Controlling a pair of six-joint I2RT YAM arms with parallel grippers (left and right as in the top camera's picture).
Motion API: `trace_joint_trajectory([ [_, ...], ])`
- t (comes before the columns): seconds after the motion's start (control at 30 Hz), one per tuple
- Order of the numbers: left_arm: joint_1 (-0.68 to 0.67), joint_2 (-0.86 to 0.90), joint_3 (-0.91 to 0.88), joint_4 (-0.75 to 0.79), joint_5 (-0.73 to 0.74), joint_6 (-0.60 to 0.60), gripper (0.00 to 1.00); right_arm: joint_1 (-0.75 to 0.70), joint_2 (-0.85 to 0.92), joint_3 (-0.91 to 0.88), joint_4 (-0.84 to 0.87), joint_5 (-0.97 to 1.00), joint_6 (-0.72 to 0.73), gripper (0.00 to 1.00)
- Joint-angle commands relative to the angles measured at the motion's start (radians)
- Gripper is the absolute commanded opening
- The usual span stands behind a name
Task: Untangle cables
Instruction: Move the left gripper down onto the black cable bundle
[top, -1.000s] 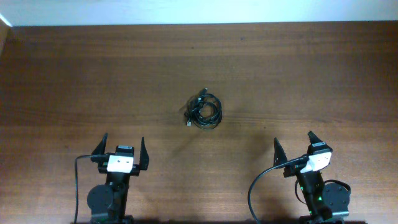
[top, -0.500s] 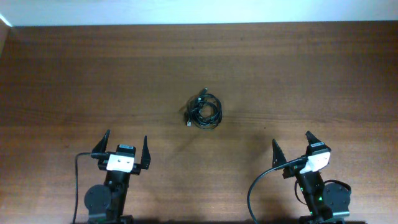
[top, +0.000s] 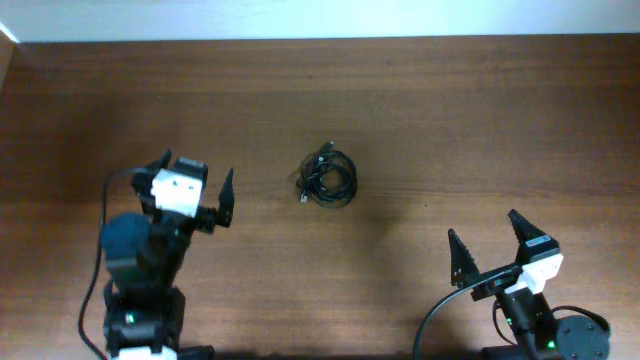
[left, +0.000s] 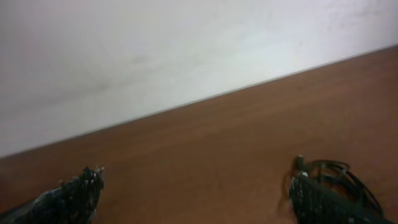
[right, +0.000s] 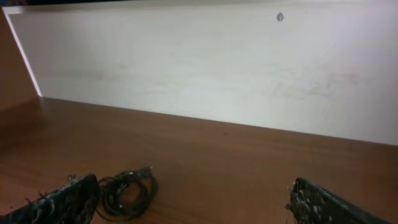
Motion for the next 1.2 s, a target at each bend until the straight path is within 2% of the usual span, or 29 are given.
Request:
trace_joint_trajectory([
  [0.0,-0.002,0.169,0.215,-0.110,0.112,-0.007,0.99,-0.006,0.095,0.104,-0.032,-0.020,0.003,0.99],
  [0.13,-0.002,0.401,0.517,-0.381,0.168,-0.006,0.99,-0.006,0.293,0.299,-0.156,-0.019,0.003,0.99],
  [0.27,-0.003,0.553,0.725,-0.577,0.168,-0.006,0.99,-0.006,0.539,0.541,-0.298,-0.025,0.003,0.99],
  [0.3,-0.003,0.586,0.775,-0.623,0.205,-0.006,0.99,-0.006,0.637,0.639,-0.373,-0.047,0.003,0.98],
  [0.4,-0.003,0.589,0.778,-0.613,0.197,-0.006,0.99,-0.006,0.853,0.838,-0.531,-0.092,0.003,0.99],
  [0.47,-0.003,0.589,0.778,-0.612,0.209,-0.007,0.99,-0.006,0.958,0.910,-0.561,-0.109,0.003,0.99],
  [0.63,-0.014,0.603,0.778,-0.633,0.246,-0.011,0.98,-0.006,1.169,0.926,-0.498,-0.312,0.011,0.99],
  [0.7,-0.063,0.639,0.778,-0.633,0.192,-0.045,0.99,-0.006,1.232,0.926,-0.485,-0.322,0.034,0.99],
  [0.8,-0.189,0.735,0.778,-0.637,-0.005,-0.125,0.98,-0.006,1.286,0.926,-0.487,-0.323,0.038,0.99],
  [0.93,-0.287,0.906,0.786,-0.576,-0.014,-0.175,0.93,-0.041,1.284,0.926,-0.490,-0.318,0.083,0.99],
  [1.0,-0.336,1.026,0.882,-0.583,-0.014,-0.174,0.93,-0.102,1.284,0.926,-0.495,-0.319,0.136,1.00],
  [1.07,-0.384,1.142,1.018,-0.660,-0.013,-0.140,0.94,-0.140,1.284,0.926,-0.509,-0.322,0.136,1.00],
  [1.17,-0.458,1.288,1.198,-0.808,-0.013,0.003,0.89,-0.171,1.284,0.926,-0.537,-0.321,0.135,0.99],
])
